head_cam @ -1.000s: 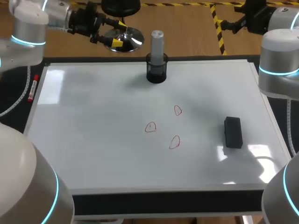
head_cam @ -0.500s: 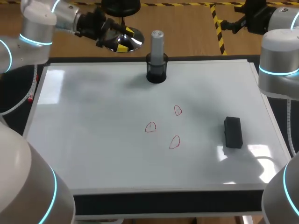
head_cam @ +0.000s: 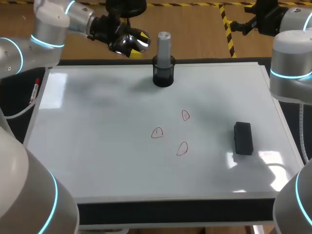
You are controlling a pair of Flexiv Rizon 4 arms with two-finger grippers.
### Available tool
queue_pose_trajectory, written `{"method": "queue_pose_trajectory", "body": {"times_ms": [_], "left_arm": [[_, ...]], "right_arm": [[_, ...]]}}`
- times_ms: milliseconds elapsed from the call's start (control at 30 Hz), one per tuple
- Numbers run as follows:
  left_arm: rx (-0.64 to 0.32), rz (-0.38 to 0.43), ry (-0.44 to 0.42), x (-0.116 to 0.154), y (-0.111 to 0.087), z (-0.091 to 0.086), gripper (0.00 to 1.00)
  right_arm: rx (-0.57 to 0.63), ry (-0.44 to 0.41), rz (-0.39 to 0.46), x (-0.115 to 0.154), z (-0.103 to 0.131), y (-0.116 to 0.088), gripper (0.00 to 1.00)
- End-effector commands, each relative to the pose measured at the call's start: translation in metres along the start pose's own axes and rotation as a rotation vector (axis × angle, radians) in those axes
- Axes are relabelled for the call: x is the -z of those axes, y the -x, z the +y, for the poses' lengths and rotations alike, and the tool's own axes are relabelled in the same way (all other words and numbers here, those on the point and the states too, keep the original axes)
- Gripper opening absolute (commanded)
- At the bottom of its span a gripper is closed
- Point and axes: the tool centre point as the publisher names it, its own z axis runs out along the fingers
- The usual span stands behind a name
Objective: Pick up the inspection probe, press it on each red-marked spot on the whiteboard one by one, put down the probe, pick up the eraser, and wipe off all the red marks.
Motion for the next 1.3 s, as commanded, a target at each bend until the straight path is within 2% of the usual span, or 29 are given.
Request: {"method": "queue_pose_trajectory", "body": {"times_ms": [33, 800, 1300], "left_arm": [[-0.002, 0.095, 0.003, -0.010, 0.011, 0.004, 1.00], [-0.002, 0.134, 0.056, -0.050, 0.021, 0.014, 1.00], [-0.016, 0.111, 0.059, -0.037, 0.035, 0.012, 1.00]], "right_arm": [[0.000, 0.000, 0.000, 0.000, 0.000, 0.000, 1.00], [0.000, 0.000, 0.000, 0.000, 0.000, 0.000, 1.00], [0.000, 0.000, 0.000, 0.000, 0.000, 0.000, 1.00]]}}
